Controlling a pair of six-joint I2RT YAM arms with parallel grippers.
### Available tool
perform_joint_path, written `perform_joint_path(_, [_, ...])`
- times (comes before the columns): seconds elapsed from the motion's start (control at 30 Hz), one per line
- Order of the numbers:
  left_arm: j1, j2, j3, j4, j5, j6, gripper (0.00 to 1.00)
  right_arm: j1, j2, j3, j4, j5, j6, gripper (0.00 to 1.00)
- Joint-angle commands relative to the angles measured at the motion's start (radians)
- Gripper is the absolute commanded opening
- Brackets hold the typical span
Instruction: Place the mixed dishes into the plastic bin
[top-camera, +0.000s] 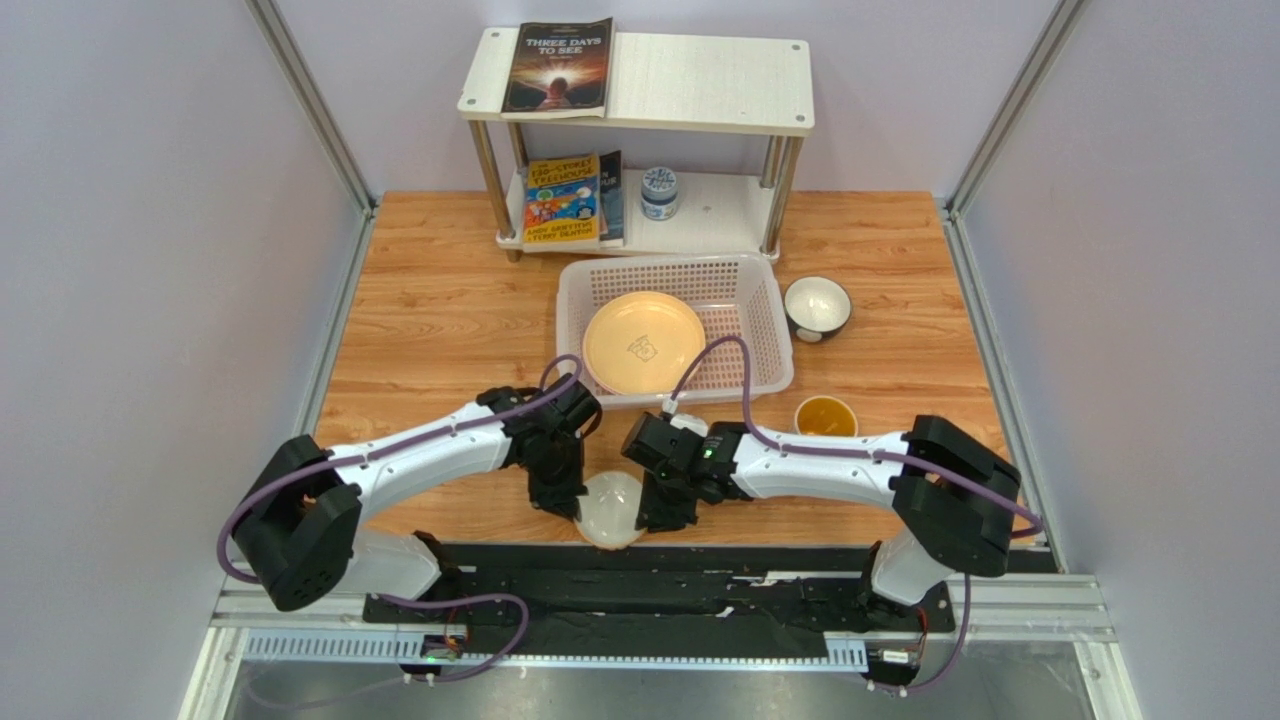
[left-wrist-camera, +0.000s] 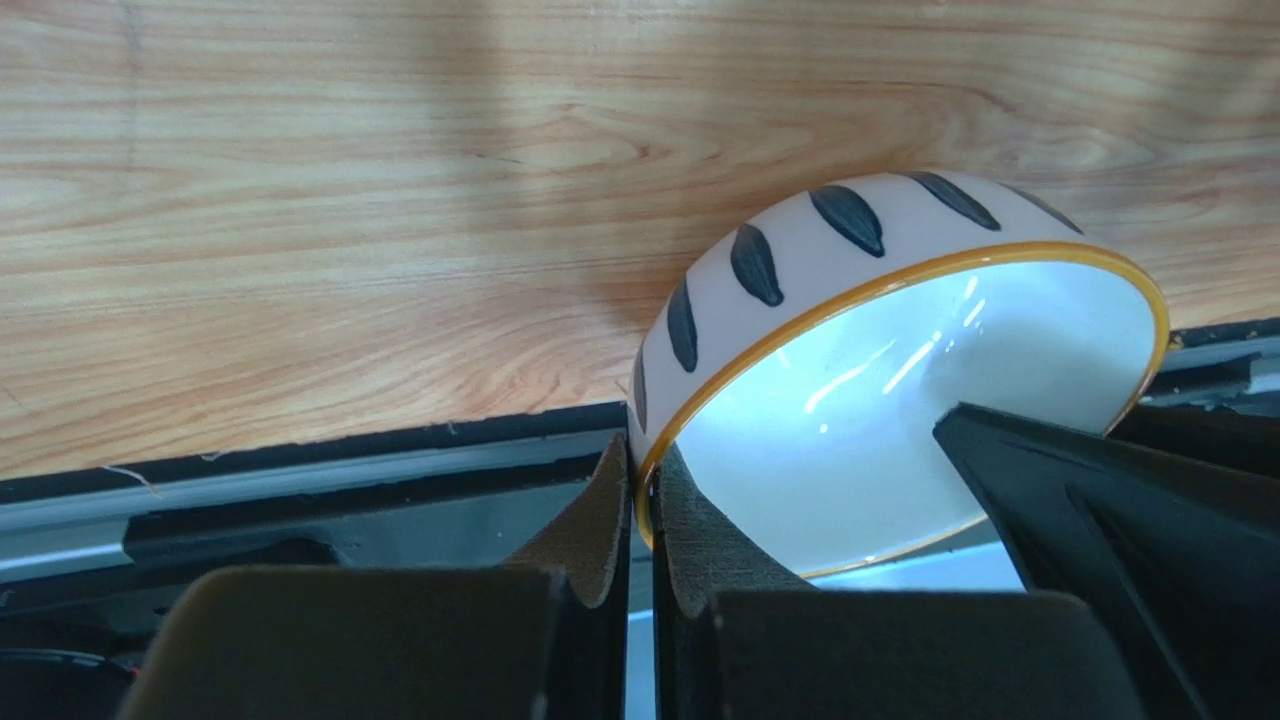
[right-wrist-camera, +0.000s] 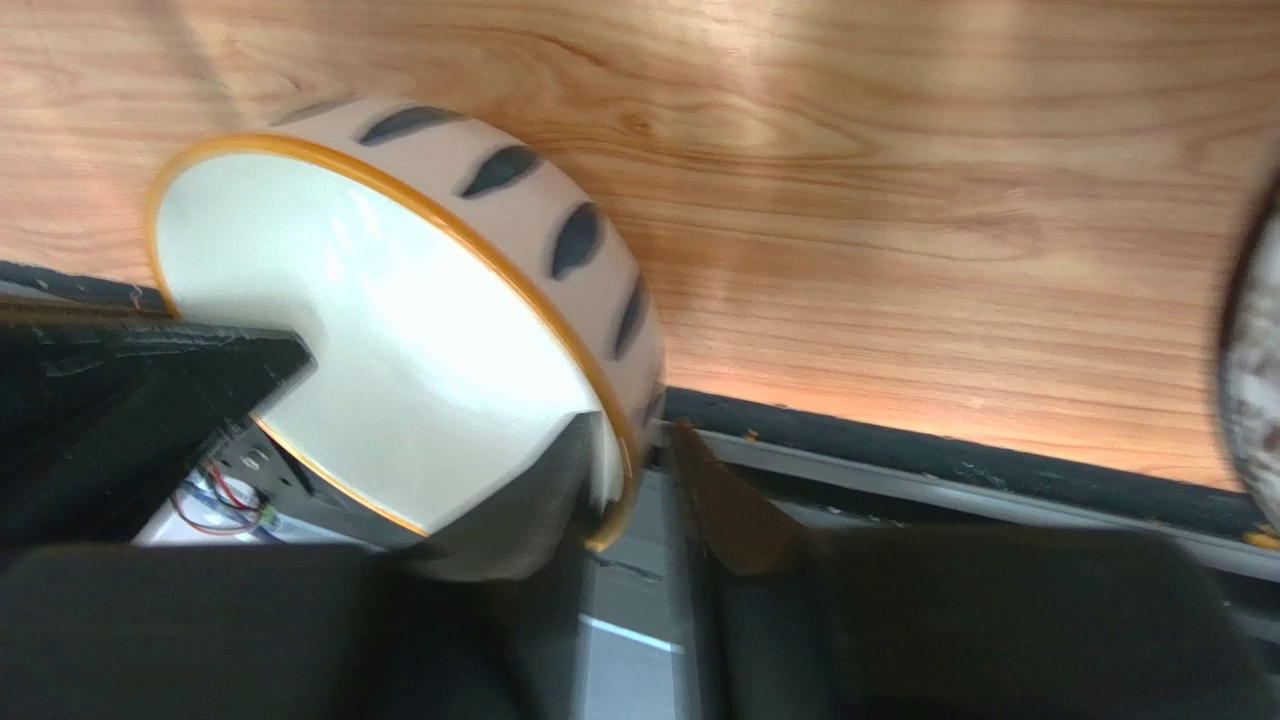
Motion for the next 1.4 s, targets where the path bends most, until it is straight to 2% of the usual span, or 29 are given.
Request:
perform_joint_path(0.0, [-0.002,-0.064,-0.005,-0.037,0.023,0.014,0.00,0.009,0.035,0.047,-0.017,0.036,0.008,0.06])
perform_joint_path(0.07, [-0.002,-0.081,-0.002,-0.060,0.008,0.014,0.03,0.015,0.041,0.064,-0.024,0.033,-0.018,0.00])
perform_joint_path(0.17, [-0.002,-0.101,0.006,-0.099,-0.033,0.021,0.12,0.035,0.028,0.091,-0.058,0.033,-0.052,0.00])
perform_joint_path(0.23, [0.010,-0.127,0.013,-0.155,-0.082,0.020,0.23,0.061,0.010,0.117,-0.125,0.063,-0.087,0.00])
perform_joint_path(0.27, [0.023,-0.144,0.015,-0.174,-0.095,0.012,0.37,0.075,-0.016,0.151,-0.154,0.088,-0.099,0.00])
perform_joint_path(0.33, [0.076,-0.225,0.004,-0.212,-0.110,0.003,0.50,0.081,-0.048,0.176,-0.233,0.105,-0.130,0.00])
perform_joint_path(0.4, [0.139,-0.296,-0.017,-0.226,-0.115,-0.005,0.51,0.080,-0.108,0.200,-0.289,0.120,-0.161,0.00])
perform_joint_path(0.43, [0.159,-0.363,-0.023,-0.237,-0.119,-0.011,0.56,0.080,-0.126,0.212,-0.308,0.128,-0.173,0.00])
perform_joint_path(0.53, [0.223,-0.460,-0.034,-0.260,-0.119,-0.011,0.58,0.052,-0.186,0.275,-0.375,0.133,-0.228,0.00])
perform_joint_path(0.63, [0.238,-0.466,-0.020,-0.266,-0.121,-0.012,0.58,-0.025,-0.212,0.381,-0.423,0.119,-0.306,0.00])
perform_joint_path(0.73, [0.241,-0.410,0.015,-0.281,-0.158,0.006,0.58,-0.156,-0.199,0.536,-0.480,0.100,-0.377,0.00])
perform_joint_path(0.77, [0.242,-0.394,0.035,-0.295,-0.162,0.012,0.58,-0.245,-0.188,0.571,-0.498,0.074,-0.436,0.00])
perform_joint_path(0.87, [0.244,-0.359,0.055,-0.291,-0.159,0.021,0.58,-0.414,-0.098,0.729,-0.523,0.019,-0.551,0.00])
perform_joint_path(0.9, [0.245,-0.359,0.056,-0.287,-0.156,0.023,0.58,-0.445,-0.031,0.822,-0.532,0.019,-0.573,0.00])
perform_joint_path(0.97, [0.244,-0.362,0.059,-0.281,-0.153,0.023,0.58,-0.523,0.053,0.907,-0.537,-0.039,-0.609,0.00])
perform_joint_path(1.13, [0.244,-0.365,0.058,-0.281,-0.147,0.027,0.57,-0.585,0.350,1.125,-0.552,-0.084,-0.652,0.00])
perform_joint_path(1.27, [0.245,-0.365,0.056,-0.294,-0.147,0.034,0.57,-0.597,0.482,1.177,-0.535,-0.125,-0.630,0.00])
perform_joint_path(1.37, [0.244,-0.376,0.053,-0.295,-0.145,0.035,0.57,-0.600,0.510,1.127,-0.483,-0.122,-0.604,0.00])
